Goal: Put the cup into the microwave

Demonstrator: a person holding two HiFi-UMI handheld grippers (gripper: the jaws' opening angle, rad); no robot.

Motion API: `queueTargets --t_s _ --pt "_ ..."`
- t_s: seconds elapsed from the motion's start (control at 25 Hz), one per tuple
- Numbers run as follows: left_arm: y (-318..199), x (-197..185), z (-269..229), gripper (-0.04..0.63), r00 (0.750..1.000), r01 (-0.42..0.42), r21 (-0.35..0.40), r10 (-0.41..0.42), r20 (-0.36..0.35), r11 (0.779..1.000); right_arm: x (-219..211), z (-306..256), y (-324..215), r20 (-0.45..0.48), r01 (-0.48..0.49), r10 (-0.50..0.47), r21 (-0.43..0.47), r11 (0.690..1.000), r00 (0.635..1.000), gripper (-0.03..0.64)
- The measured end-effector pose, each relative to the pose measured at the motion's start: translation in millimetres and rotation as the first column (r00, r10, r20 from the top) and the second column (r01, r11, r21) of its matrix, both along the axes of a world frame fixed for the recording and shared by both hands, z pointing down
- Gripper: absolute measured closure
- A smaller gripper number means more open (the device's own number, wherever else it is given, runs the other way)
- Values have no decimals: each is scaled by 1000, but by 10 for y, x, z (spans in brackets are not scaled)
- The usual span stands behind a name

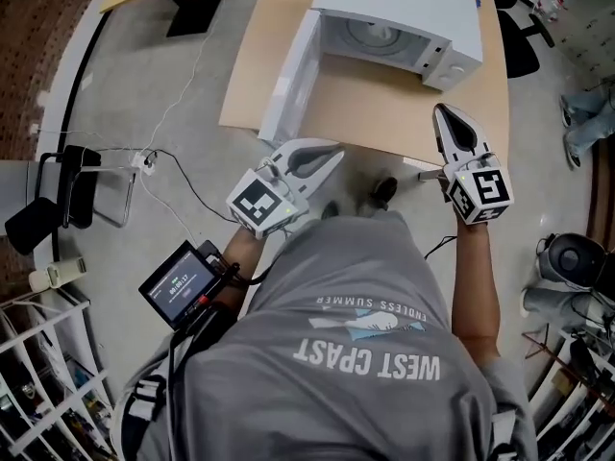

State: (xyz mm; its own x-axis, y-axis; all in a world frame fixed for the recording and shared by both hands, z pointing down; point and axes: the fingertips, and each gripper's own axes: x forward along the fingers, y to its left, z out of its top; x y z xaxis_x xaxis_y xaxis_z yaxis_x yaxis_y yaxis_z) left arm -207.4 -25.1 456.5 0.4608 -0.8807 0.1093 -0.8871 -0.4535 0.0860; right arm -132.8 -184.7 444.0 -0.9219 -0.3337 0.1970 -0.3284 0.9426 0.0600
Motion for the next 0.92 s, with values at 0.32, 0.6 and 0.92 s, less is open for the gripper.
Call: queueTargets --t_s 0.32,0.6,0.92 --pt "55 789 -51 575 994 -108 6 108 35 994 1157 -697 657 66 -89 86 50 995 994 597" --pt "65 884 -45 575 989 -147 -13 147 16 989 1253 -780 974 67 -104 102 28 994 993 597" --pt "94 1199 -239 575 973 -229 -47 230 25 972 1440 -1139 1185 90 -116 113 30 993 990 597"
